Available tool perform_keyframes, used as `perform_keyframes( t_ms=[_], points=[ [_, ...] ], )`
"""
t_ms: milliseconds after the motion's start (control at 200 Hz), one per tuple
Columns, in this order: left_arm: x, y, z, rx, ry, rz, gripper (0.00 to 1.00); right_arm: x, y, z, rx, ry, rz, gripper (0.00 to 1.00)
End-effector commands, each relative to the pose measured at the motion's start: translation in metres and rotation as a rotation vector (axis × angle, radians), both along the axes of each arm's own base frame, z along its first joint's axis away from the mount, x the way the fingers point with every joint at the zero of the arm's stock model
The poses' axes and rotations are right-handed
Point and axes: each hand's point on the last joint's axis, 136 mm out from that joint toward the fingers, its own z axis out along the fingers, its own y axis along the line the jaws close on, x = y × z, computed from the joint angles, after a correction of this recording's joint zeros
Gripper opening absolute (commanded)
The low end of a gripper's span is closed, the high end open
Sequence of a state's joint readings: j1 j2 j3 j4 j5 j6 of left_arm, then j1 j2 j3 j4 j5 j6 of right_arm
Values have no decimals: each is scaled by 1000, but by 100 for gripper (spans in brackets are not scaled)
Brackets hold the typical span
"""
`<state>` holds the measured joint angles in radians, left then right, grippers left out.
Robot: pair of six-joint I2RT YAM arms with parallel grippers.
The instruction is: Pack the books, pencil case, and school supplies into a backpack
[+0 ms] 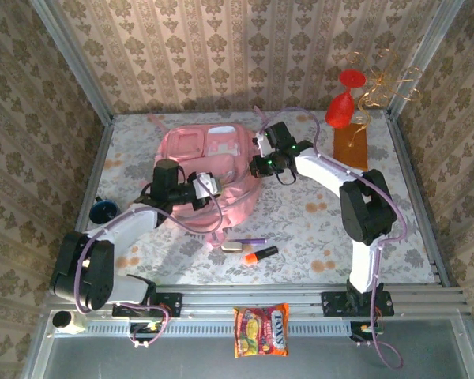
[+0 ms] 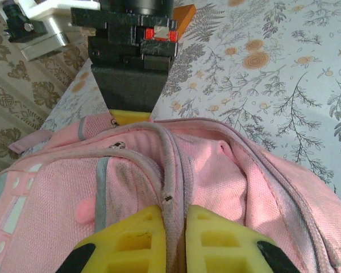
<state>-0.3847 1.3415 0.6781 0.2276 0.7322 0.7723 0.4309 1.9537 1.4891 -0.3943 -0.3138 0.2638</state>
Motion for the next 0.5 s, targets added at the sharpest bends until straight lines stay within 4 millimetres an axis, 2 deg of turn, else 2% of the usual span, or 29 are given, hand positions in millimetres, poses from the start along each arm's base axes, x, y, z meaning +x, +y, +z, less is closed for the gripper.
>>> perform_keyframes(
  t_ms=[0, 165, 495],
  points=[
    [-10, -5, 41, -81, -102, -116, 0, 52, -87, -25, -155, -14, -296, 0],
    [-8, 0, 36, -75, -88, -101, 0, 60, -100, -32, -168, -3, -316, 0],
    [-4, 7, 33, -80, -79, -86, 0, 72, -126, -31, -256, -30, -333, 0]
  ],
)
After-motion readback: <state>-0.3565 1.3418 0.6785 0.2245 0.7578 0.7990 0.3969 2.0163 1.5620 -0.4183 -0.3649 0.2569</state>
